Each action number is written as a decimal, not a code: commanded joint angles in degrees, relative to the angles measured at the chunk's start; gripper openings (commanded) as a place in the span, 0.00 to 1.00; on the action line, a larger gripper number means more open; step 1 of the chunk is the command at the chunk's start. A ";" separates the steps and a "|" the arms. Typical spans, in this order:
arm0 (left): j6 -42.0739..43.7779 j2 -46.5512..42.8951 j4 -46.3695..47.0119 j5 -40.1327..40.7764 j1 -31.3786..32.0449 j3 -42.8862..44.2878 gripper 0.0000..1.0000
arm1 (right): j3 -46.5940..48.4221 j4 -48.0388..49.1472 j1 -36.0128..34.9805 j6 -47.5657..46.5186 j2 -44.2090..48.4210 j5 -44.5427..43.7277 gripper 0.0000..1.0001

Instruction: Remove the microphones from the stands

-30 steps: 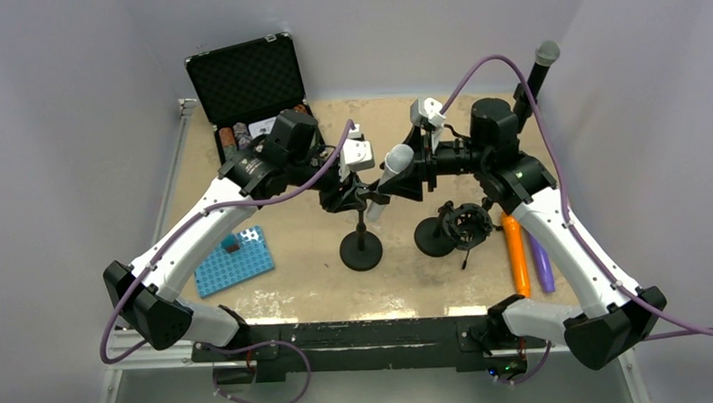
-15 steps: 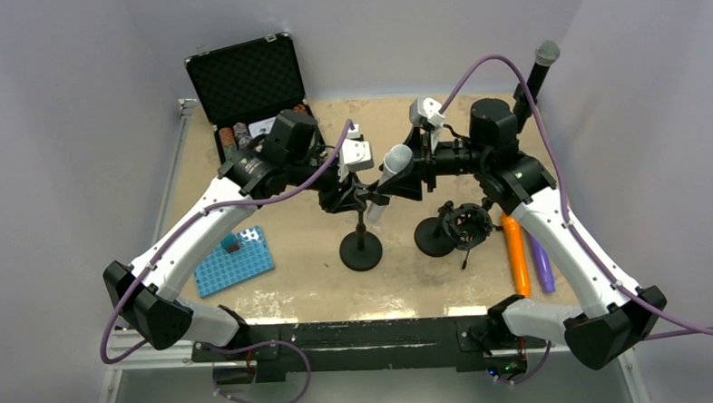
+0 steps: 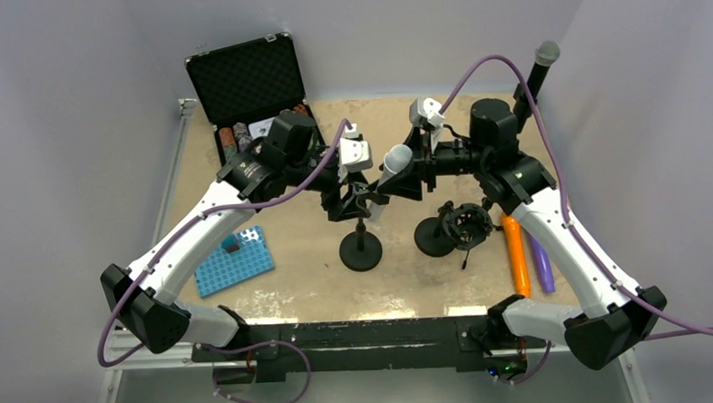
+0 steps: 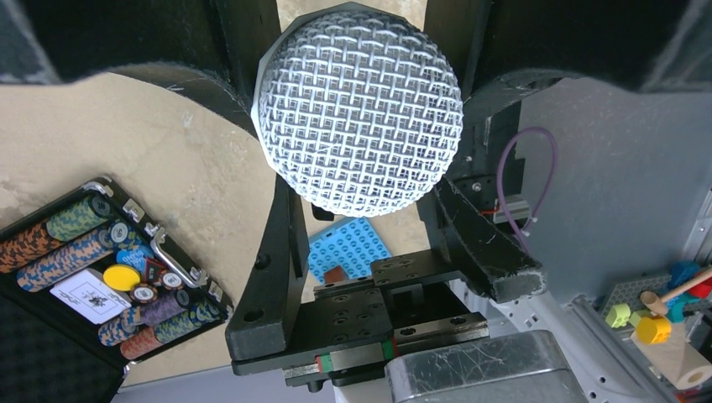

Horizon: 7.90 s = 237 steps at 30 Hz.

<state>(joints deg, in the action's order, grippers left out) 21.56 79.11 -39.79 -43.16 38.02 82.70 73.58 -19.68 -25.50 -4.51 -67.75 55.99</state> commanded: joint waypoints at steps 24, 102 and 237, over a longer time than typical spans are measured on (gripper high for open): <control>2.43 2.63 -4.73 -0.80 0.23 2.08 0.00 | 10.26 -3.16 2.75 1.14 2.29 -0.98 0.00; -5.54 -11.52 1.16 13.60 0.09 6.21 1.00 | -3.57 -29.98 51.24 -21.23 -29.64 -61.37 0.02; -18.13 -9.58 18.86 0.37 -2.04 -25.65 0.35 | 14.08 -32.32 -12.34 -25.14 -13.94 -14.75 0.00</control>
<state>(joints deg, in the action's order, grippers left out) 6.48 66.57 -13.04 -45.04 35.99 64.10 89.93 -51.05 -35.59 -30.52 -79.44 42.22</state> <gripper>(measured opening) 0.349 0.215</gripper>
